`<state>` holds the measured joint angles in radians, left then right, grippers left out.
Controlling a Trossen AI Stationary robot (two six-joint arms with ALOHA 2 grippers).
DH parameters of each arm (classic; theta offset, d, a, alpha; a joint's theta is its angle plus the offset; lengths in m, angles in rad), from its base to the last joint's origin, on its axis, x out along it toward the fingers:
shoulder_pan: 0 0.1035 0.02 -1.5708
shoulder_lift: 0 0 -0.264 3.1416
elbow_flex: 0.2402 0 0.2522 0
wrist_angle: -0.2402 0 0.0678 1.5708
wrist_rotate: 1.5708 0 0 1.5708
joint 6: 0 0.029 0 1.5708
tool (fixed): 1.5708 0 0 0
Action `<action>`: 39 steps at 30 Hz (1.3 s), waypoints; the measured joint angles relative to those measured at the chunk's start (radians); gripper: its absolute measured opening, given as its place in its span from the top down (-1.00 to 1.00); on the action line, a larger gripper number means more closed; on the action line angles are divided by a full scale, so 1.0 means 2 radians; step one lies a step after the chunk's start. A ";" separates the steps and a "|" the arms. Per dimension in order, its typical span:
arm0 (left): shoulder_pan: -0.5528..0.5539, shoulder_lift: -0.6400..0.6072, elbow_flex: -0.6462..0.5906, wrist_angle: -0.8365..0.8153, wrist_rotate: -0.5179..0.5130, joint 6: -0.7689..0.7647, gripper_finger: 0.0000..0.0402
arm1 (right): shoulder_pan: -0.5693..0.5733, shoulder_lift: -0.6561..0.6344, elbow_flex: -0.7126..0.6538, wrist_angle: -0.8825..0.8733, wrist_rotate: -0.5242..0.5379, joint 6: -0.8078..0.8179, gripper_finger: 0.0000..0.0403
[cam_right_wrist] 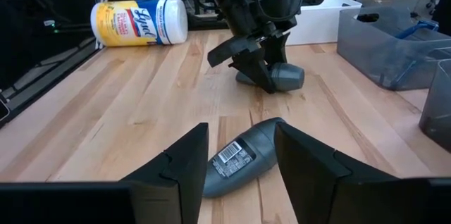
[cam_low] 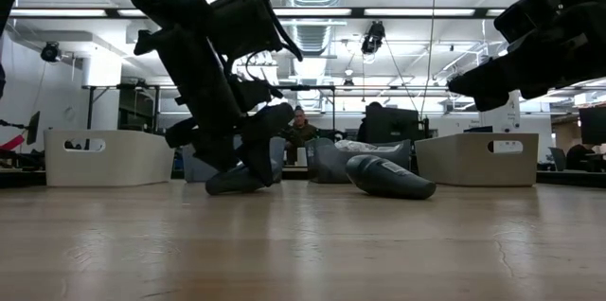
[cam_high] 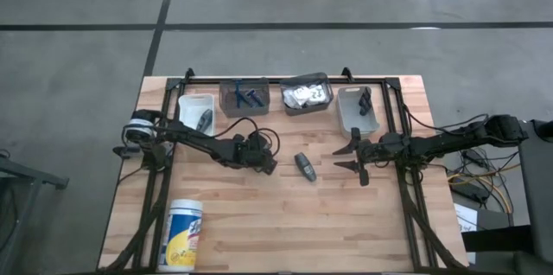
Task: Pick & Place Travel size toiletries
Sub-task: Put the black deodorant into the white bin
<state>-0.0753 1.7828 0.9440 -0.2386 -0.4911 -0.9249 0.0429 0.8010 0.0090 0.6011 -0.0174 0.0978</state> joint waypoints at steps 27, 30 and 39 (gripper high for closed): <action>0.000 -0.093 0.007 -0.021 -0.008 0.075 -0.14 | 0.000 0.000 0.000 0.000 0.000 0.000 0.67; 0.000 -0.117 0.007 -0.021 -0.010 0.086 -0.11 | 0.000 0.000 0.000 0.000 0.000 0.002 0.72; 0.000 -0.179 0.007 -0.044 -0.018 0.099 -0.12 | 0.000 0.000 0.000 0.000 0.000 0.002 0.81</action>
<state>-0.0754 1.4250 0.9588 -0.3261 -0.5271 -0.7274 0.0431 0.8013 0.0090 0.6010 -0.0177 0.1010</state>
